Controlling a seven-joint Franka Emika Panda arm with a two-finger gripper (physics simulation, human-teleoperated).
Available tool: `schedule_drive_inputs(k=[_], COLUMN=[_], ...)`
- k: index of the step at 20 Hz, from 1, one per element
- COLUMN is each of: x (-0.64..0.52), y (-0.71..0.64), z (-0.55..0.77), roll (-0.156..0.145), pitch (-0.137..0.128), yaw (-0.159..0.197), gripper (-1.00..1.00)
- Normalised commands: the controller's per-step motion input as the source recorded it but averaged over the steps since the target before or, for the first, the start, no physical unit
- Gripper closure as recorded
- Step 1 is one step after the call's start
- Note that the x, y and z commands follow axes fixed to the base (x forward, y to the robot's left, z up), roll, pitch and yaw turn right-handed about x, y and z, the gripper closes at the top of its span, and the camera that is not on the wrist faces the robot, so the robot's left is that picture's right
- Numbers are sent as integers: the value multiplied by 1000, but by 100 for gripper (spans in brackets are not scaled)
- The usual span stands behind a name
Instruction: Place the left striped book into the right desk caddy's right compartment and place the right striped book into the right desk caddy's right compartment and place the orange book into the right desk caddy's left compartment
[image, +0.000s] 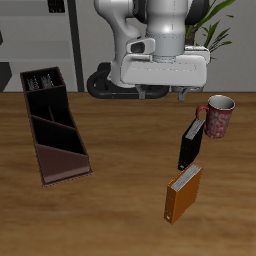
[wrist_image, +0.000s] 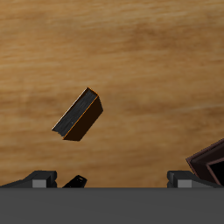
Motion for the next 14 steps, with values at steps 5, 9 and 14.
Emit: schedule_drive_inputs(k=[5,9,14], x=[292,345,330], y=[251,129,241], z=[2,-68,-138], roll=[11,-26,-14], pitch=[-4,20,3], yaw=[-29,-43,1], gripper=[-100,-100,-100])
